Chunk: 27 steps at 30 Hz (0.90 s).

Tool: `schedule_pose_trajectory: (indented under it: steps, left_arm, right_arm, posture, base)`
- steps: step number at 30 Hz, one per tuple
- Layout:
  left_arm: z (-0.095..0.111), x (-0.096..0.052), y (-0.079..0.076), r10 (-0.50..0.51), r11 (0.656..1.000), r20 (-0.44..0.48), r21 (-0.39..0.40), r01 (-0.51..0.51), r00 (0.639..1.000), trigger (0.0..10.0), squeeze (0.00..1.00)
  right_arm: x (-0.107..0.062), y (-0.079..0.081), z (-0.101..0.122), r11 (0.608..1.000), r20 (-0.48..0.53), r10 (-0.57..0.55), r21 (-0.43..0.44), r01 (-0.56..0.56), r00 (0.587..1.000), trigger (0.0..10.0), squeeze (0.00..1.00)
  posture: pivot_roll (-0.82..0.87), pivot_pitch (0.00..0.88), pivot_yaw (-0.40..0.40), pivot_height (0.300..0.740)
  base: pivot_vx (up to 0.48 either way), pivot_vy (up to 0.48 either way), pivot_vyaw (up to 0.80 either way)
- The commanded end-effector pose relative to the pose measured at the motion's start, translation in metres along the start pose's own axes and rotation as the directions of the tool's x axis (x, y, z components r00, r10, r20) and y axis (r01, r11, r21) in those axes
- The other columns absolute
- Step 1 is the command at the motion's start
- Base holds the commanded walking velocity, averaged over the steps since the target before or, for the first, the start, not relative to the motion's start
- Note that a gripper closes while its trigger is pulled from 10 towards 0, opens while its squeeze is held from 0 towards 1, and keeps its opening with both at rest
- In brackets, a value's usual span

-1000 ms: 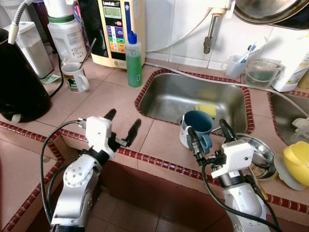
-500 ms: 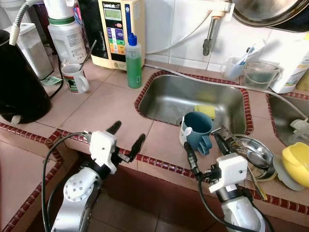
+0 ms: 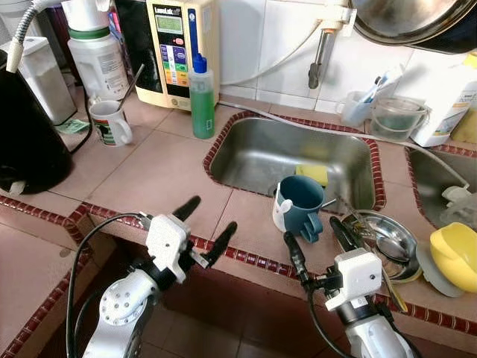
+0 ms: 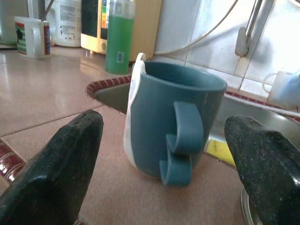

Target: Kitchen organization

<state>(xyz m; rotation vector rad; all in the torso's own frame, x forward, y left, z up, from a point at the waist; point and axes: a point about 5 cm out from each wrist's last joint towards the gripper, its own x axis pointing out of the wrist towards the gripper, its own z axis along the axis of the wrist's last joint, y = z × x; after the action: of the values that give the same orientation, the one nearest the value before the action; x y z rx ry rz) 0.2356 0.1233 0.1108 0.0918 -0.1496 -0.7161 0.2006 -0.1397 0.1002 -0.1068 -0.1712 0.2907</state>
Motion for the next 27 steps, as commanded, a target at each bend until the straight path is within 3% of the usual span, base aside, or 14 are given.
schedule_pose_trajectory:
  steps: [1,12,27]
  left_arm:
    - [0.005,-0.003,-0.007,-0.085,0.996,0.007,0.031,0.085,0.996,10.0,0.00]
    - [0.007,-0.017,-0.015,-0.248,0.966,-0.024,0.071,0.250,0.968,10.0,0.00]
    - [0.010,-0.017,-0.021,-0.298,0.951,-0.026,0.077,0.299,0.954,10.0,0.00]
  right_arm:
    - [-0.001,-0.003,0.003,1.000,0.015,-0.006,0.001,0.006,1.000,10.0,0.16]
    - [-0.004,-0.005,0.003,1.000,-0.001,-0.022,0.012,0.022,1.000,10.0,0.15]
    - [-0.006,-0.015,-0.005,0.997,-0.027,-0.068,0.028,0.068,0.997,10.0,0.15]
  posture:
    - [-0.01,0.000,0.000,0.740]
    - [-0.02,0.000,0.009,0.740]
    - [-0.02,0.016,0.022,0.740]
  base:
    - [0.000,0.000,0.00]
    - [0.000,0.000,0.00]
    - [0.000,0.000,0.00]
